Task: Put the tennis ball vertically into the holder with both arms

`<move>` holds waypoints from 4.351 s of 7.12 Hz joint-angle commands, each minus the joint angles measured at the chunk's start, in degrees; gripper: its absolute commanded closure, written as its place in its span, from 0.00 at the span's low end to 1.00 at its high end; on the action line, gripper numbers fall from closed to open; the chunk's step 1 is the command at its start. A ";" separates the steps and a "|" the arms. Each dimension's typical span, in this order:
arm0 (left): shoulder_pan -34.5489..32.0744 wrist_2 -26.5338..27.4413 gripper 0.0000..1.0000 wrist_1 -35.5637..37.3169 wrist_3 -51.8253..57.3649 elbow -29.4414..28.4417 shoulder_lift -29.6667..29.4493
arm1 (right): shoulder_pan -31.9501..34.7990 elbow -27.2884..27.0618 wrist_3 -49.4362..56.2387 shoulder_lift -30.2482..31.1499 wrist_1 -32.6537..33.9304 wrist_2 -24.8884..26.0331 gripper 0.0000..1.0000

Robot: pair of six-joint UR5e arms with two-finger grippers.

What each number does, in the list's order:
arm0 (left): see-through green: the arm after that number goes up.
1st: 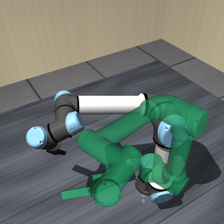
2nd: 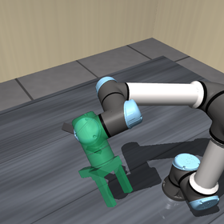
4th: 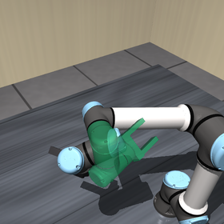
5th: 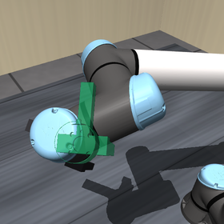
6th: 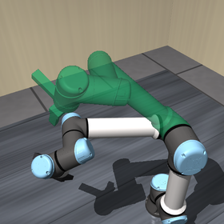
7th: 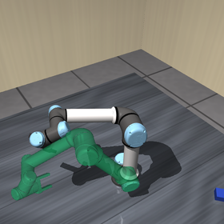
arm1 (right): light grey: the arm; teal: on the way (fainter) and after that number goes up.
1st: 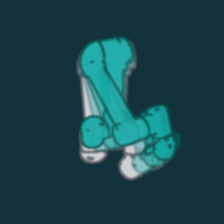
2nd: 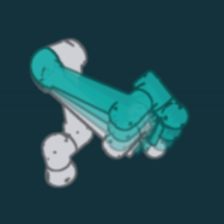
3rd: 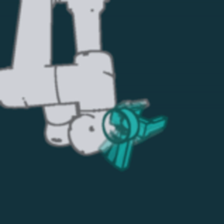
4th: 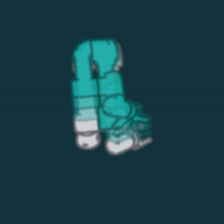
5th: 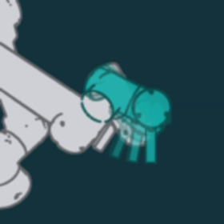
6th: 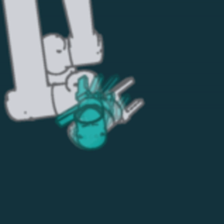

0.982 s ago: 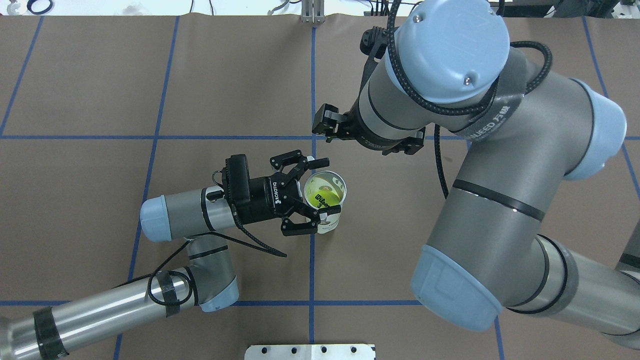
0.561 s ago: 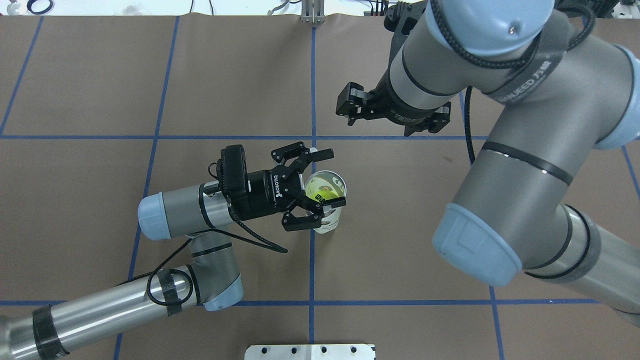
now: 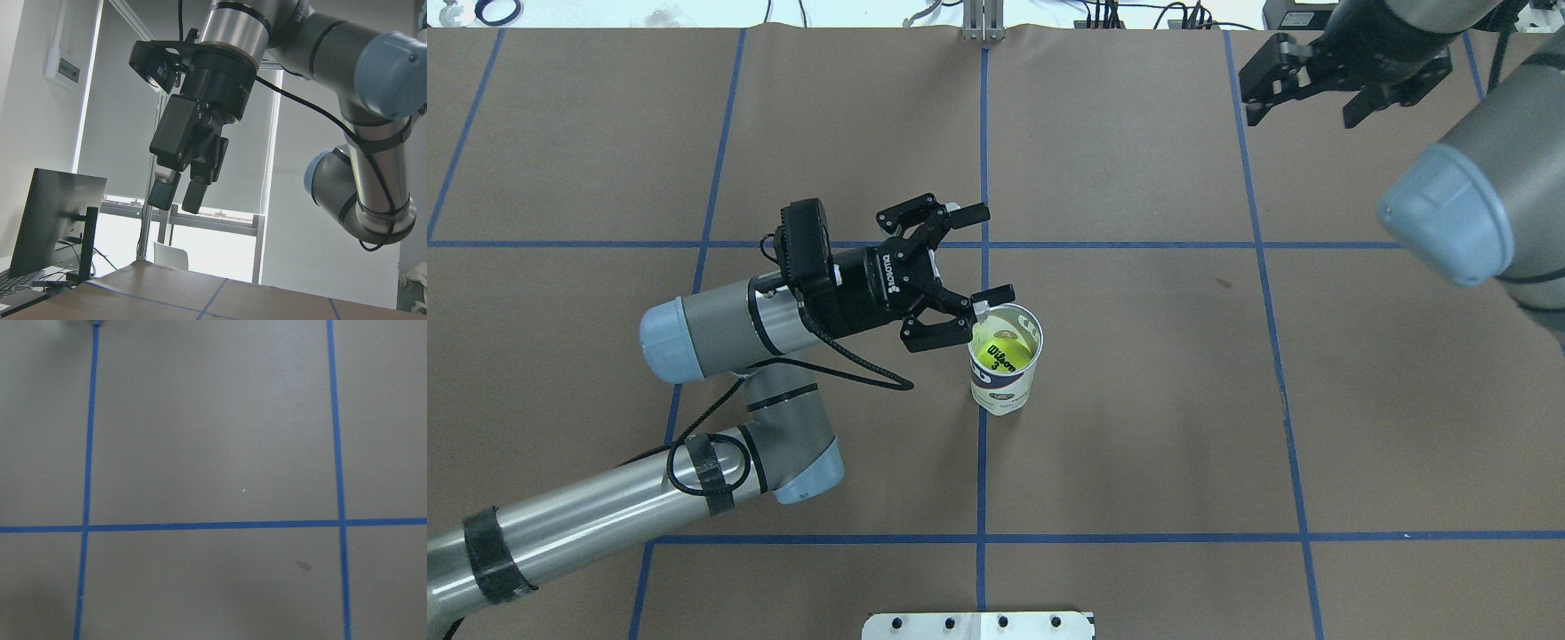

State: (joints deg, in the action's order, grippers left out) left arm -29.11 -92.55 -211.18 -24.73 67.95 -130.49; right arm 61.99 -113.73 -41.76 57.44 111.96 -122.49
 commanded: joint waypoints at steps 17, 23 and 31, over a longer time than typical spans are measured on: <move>-54.43 -16.10 0.00 47.18 -0.44 -2.65 24.23 | 21.86 15.65 36.58 16.30 -10.71 -6.10 0.01; -62.65 -41.66 0.00 106.47 21.65 10.30 24.49 | 21.86 15.82 36.23 18.05 -10.62 -8.38 0.00; -63.00 -38.15 0.00 113.18 21.47 22.26 37.10 | 21.86 16.97 36.31 20.51 -10.62 -8.47 0.00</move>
State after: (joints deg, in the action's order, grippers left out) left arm -91.92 -131.01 -97.77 -3.24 85.76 -97.58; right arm 83.85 -96.86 -5.48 77.32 101.34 -130.89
